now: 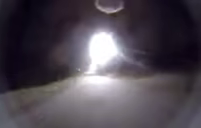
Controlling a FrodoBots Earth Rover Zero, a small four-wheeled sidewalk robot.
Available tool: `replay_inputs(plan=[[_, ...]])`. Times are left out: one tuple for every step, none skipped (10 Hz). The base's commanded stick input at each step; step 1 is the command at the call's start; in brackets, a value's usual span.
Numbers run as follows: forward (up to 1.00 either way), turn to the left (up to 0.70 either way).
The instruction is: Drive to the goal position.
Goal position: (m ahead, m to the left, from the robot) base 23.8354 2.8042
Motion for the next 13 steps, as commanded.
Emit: replay_inputs(plan=[[1.00,0.03],[1.00,0.03],[1.00,0.03],[1.00,0.03],[1.00,0.03],[1.00,0.03],[1.00,0.04],[1.00,0.14],[1.00,0.17],[1.00,0.19],[1.00,0.11],[1.00,0.05],[1.00,0.04]])
